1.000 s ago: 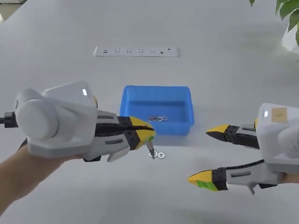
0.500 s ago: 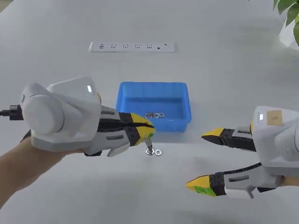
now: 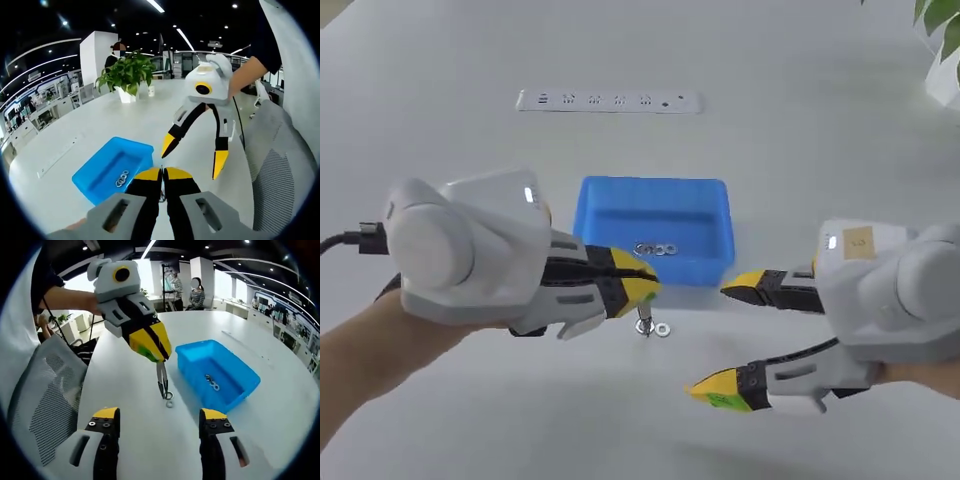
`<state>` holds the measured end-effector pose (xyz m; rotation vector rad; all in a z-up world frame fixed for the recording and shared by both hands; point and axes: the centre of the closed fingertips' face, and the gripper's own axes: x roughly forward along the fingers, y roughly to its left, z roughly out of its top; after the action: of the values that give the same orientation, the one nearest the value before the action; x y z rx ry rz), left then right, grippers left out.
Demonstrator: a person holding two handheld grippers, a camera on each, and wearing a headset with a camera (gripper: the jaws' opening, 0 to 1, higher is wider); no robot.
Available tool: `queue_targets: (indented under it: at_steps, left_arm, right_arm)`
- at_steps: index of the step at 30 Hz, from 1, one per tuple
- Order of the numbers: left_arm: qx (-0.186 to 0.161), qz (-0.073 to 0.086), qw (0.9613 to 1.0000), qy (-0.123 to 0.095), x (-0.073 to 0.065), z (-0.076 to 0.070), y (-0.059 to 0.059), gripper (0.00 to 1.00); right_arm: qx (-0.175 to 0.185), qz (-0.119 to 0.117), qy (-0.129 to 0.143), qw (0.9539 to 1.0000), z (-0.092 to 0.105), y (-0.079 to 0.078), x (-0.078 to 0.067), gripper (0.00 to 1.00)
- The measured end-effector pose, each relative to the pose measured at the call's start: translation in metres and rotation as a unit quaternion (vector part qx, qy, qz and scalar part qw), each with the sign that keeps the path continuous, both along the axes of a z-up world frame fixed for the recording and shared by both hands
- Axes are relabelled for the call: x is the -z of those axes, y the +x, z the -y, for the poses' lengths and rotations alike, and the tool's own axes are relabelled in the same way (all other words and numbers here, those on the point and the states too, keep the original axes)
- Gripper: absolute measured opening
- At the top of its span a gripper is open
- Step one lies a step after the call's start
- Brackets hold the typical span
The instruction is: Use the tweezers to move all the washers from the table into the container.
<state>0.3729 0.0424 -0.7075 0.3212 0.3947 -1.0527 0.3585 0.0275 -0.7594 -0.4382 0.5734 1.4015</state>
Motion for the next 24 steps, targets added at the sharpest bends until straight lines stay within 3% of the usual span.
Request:
queue_targets:
  at_steps: [5,7,12,16,24]
  left_arm:
    - [0.000,-0.003,1.0000,0.000,0.000,-0.001,0.000,0.05]
    - [0.000,-0.003,1.0000,-0.001,0.001,-0.001,0.000,0.05]
    - [0.008,-0.003,1.0000,0.001,0.001,0.003,0.000,0.05]
    - [0.011,-0.006,0.9999,-0.001,0.001,0.005,-0.001,0.06]
    - [0.014,-0.008,0.9999,-0.002,0.003,0.004,0.001,0.06]
  right_arm:
    - [-0.023,0.006,0.009,0.9997,-0.025,0.011,-0.004,0.62]
    - [-0.034,0.011,0.008,0.9993,-0.031,0.012,-0.004,0.56]
    - [-0.084,-0.010,-0.005,0.9964,-0.043,0.006,0.002,0.40]
    - [-0.112,-0.010,-0.017,0.9935,-0.047,0.002,0.005,0.31]
    - [-0.134,-0.008,-0.043,0.9900,-0.047,0.003,0.014,0.25]
